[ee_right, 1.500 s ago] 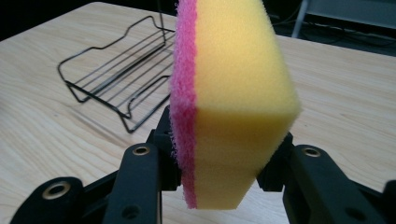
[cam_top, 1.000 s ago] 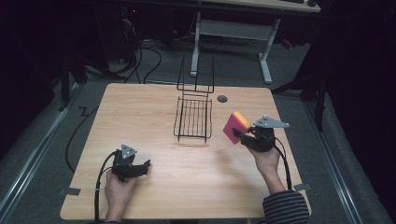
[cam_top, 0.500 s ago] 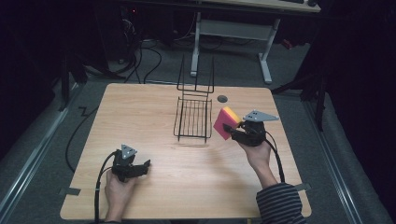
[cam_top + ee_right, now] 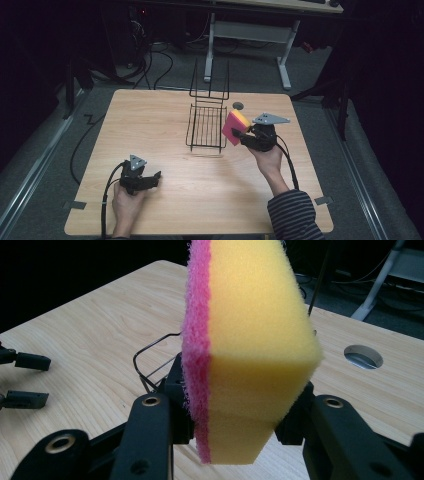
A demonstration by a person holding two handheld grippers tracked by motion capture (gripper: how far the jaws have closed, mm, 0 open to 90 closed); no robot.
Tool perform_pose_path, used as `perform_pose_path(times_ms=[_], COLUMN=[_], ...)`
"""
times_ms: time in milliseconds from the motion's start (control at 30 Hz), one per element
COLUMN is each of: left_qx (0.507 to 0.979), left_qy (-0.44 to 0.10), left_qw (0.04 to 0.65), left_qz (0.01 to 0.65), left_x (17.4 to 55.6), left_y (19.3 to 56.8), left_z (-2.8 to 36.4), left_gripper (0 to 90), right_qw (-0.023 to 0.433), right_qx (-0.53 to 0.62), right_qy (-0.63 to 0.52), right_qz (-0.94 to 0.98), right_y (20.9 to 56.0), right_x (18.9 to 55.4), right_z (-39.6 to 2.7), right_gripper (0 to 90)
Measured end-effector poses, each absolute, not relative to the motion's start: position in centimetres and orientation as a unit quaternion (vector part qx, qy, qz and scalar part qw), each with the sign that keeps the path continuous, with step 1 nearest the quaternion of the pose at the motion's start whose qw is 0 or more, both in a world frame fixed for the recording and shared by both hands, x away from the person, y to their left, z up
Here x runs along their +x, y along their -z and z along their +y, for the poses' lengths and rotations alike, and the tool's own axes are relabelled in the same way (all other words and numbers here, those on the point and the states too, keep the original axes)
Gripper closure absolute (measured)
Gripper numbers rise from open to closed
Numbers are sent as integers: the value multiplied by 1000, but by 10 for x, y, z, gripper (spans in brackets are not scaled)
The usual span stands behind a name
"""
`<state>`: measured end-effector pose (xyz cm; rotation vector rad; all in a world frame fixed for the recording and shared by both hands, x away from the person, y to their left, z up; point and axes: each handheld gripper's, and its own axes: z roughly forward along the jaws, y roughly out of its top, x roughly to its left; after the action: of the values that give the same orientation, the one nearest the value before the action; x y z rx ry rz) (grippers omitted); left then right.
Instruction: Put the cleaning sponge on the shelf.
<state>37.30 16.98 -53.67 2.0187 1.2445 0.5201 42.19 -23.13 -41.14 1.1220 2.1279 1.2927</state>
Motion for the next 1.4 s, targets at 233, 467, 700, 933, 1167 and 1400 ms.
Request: perform_pose_path(times_ms=[233,467,700,933,1167,1400], left_qx=[780,781,781,781,781,780], left_qy=[-202,-201,-201,-201,-201,-201], left_qw=[348,348,348,348,348,349], left_qz=[479,479,479,479,479,479], left_x=[373,373,373,373,373,373], left_y=[537,537,537,537,537,537], left_z=[169,169,170,170,170,170], left_gripper=[209,209,209,209,209,208], right_qw=[204,201,200,203,205,208], right_qx=[398,396,397,389,387,384], right_qy=[-458,-457,-450,-446,-437,-427], right_qz=[768,771,775,780,786,792], right_y=[411,412,415,416,419,423], right_x=[428,435,441,448,455,463], right_z=[-221,-213,-205,-196,-187,-180], right_gripper=[609,608,608,607,606,606])
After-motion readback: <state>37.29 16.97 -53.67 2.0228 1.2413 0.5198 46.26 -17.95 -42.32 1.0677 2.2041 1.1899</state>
